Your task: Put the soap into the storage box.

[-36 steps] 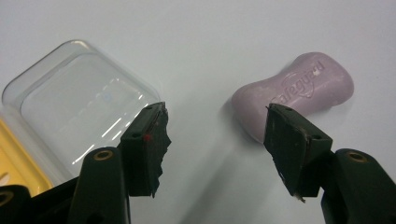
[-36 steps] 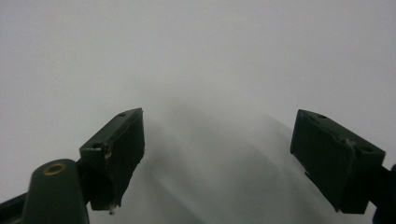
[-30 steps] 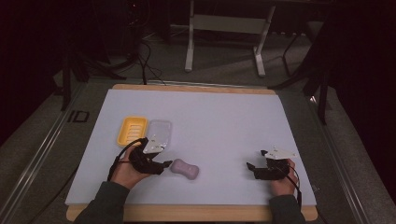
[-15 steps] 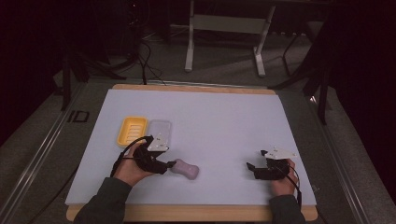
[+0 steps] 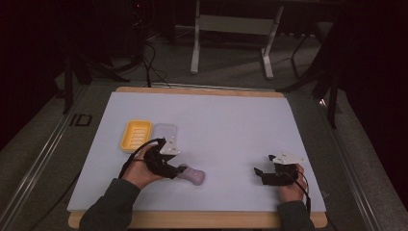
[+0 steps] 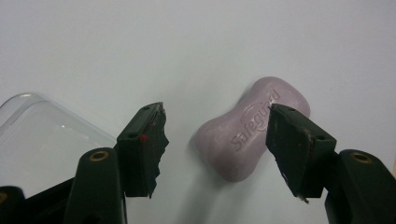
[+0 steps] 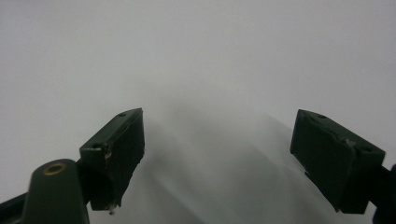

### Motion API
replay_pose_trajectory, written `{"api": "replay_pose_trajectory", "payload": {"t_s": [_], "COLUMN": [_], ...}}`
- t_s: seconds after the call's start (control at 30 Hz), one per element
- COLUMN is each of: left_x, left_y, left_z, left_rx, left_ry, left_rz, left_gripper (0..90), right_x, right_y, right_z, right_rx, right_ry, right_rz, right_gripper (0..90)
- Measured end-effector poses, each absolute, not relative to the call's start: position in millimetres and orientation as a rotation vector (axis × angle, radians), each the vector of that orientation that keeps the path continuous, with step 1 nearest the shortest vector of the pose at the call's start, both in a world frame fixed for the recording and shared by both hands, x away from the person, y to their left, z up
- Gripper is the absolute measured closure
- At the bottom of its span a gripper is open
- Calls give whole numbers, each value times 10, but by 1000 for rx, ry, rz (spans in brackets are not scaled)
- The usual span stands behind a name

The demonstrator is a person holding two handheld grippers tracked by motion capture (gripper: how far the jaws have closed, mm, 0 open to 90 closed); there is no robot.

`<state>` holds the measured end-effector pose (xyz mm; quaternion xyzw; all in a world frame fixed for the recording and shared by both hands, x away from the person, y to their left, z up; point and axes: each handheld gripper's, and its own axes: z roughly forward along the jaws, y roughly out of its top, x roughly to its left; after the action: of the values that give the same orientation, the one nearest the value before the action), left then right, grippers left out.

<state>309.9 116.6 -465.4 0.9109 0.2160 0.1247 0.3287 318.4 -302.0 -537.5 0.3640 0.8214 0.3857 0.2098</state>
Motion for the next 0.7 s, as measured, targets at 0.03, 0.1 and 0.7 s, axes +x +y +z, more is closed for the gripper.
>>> {"api": "replay_pose_trajectory", "payload": {"t_s": [0.03, 0.1, 0.7], "left_x": [3108, 3122, 3248], "left_y": [1153, 1124, 890], "left_z": [-4651, -4651, -4691], "left_rx": [2391, 2395, 2467], "left_ry": [557, 549, 457], "left_rz": [326, 326, 259], "left_gripper": [382, 380, 284], "right_x": [3184, 3183, 3184], "right_y": [-3021, -3022, -3023], "right_z": [-5374, -5373, -5373], "right_rx": [1014, 1015, 1015], "right_ry": [2284, 2285, 2285], "right_rz": [1073, 1071, 1072], "right_gripper": [174, 174, 174]}}
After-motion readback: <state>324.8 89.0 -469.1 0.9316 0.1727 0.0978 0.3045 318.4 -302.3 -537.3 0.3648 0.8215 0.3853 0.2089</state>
